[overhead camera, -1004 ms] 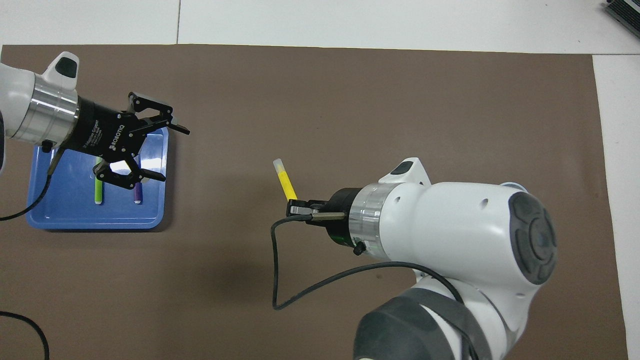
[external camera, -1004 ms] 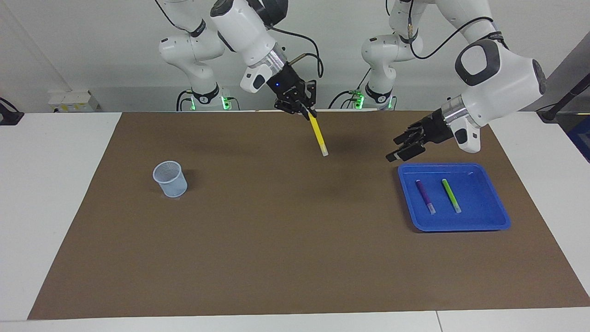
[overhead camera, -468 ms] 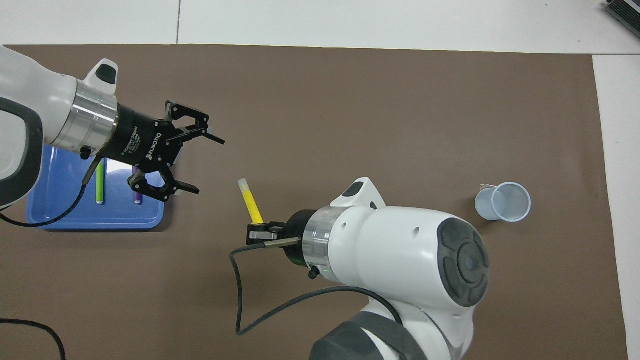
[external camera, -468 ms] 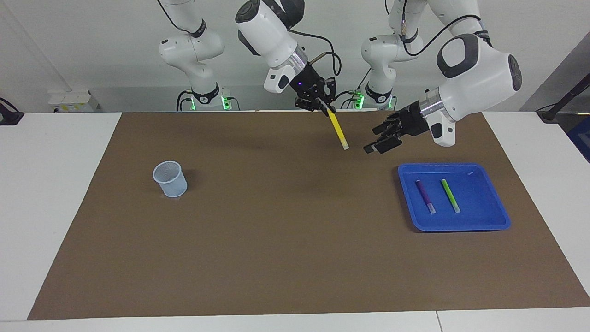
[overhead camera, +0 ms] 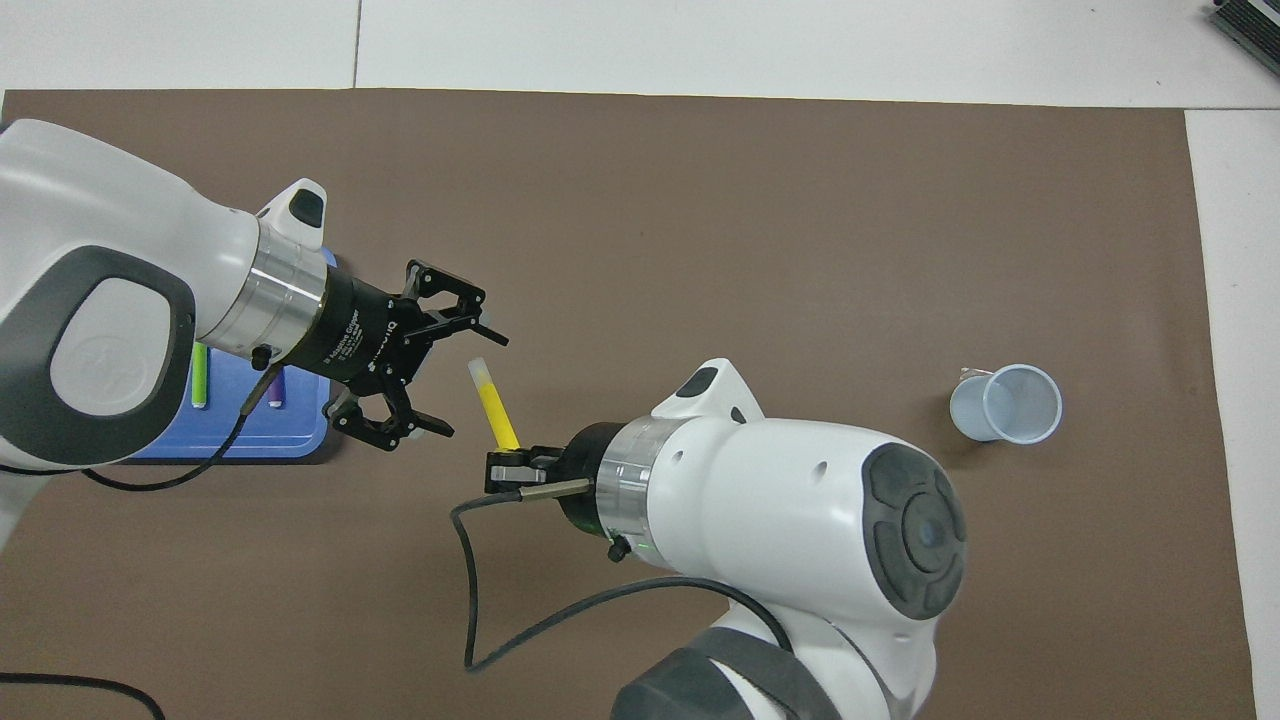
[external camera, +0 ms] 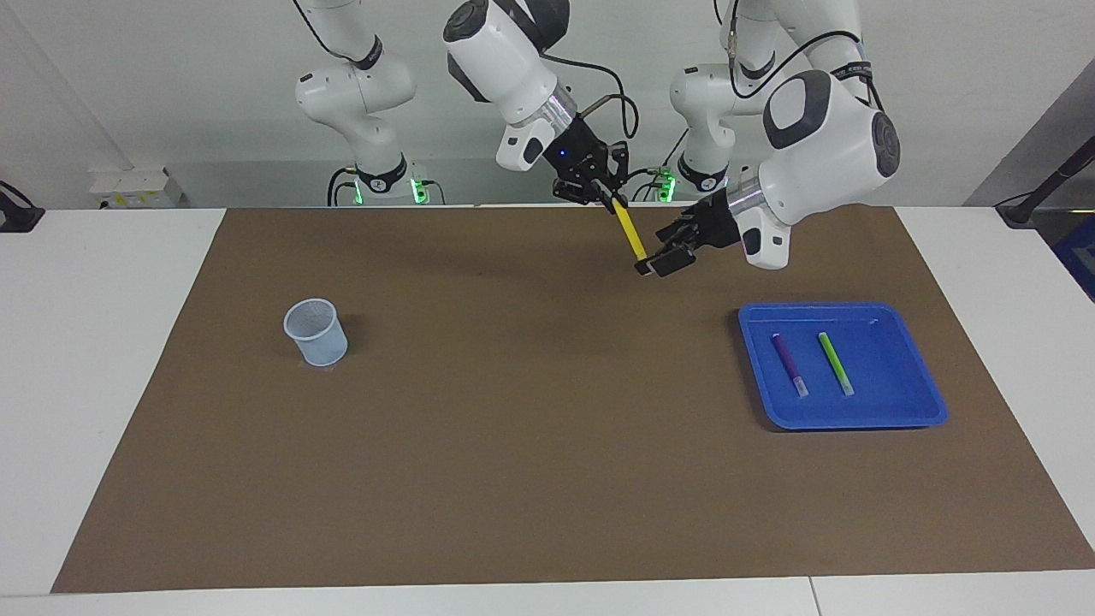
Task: Right arm passes pens to left for tray arrangement
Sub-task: 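Carry the yellow pen toward the left gripper while the left gripper approaches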
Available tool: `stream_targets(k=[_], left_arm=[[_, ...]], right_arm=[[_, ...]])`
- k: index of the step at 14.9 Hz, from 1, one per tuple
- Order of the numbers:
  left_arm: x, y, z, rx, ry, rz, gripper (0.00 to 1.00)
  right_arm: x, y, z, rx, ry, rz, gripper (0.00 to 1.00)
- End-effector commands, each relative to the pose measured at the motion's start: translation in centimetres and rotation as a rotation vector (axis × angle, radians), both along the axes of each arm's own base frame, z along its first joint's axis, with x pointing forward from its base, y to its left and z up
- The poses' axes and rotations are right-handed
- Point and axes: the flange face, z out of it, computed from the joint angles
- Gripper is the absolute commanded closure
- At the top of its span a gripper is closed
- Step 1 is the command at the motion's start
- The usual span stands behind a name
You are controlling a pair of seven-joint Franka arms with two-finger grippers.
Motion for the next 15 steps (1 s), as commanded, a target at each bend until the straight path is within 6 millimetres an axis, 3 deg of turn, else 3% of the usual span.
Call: stream_targets(k=[1,4,8,13,15], left_arm=[[-1.83,-0.71,0.09,0.002,0.014,0.034,0.06],[-1.99,-0.83,0.07,-0.010,0.032,0.050,0.12],[-2.20,-1.35,0.11,-0.014,0.038,0.048,0.32],[-2.37,-1.48,0.19,-0.012,0.050,0.043,0.67],[-2.47,-1.53,0.23,-0.007,0.051,0.040,0.96]], right_arm=[[0.23,0.04,-0.12,0.024,-0.004,-0.010,1.00],[0.24,0.05,-0.04,0.024,-0.007,-0.008,1.00],[0.35,-0.01,-0.11,0.023,-0.008,-0.010,1.00],[0.45,0.01,-0.17,0.022,-0.014,-0.005,1.00],[0.47,0.02,-0.08,0.022,-0.017,-0.006,1.00]])
